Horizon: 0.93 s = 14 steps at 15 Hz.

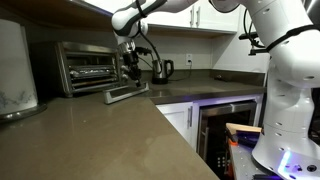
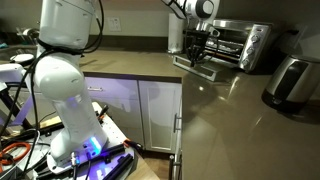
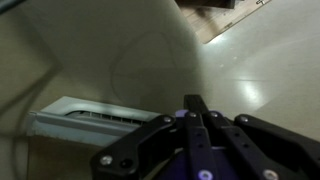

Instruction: Close the door of the microwave oven.

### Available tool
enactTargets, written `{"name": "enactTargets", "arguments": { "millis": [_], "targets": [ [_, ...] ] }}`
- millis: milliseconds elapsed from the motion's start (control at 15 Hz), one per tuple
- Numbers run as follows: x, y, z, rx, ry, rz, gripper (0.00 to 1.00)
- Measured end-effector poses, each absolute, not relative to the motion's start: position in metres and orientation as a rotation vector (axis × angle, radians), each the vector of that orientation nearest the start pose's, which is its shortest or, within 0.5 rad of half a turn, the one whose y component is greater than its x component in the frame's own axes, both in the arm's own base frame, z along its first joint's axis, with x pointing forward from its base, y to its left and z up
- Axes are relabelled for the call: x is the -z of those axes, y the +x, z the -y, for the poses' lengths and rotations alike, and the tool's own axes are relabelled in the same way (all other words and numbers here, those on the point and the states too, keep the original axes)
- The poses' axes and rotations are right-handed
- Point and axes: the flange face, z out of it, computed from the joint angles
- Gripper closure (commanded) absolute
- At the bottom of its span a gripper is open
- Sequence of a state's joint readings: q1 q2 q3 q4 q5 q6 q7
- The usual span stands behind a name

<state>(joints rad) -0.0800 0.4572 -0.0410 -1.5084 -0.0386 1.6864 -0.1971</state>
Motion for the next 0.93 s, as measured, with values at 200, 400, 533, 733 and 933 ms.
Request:
{"name": "enactTargets", "arguments": {
  "millis": [200, 400, 533, 733, 933],
  "targets": [
    [-0.379, 0.659, 0.077, -0.41, -3.21, 0.079, 1.0],
    [-0.383, 0.66, 0.063, -0.421, -3.311, -0.002, 1.0],
    [-0.389, 0.66, 0.054, -0.412, -3.378, -0.048, 1.0],
    [-0.404, 0.66, 0.042, -0.371, -3.468, -0.104, 1.0],
    [-0.419, 0.659, 0.036, -0.315, -3.55, -0.141, 1.0]
  ]
}}
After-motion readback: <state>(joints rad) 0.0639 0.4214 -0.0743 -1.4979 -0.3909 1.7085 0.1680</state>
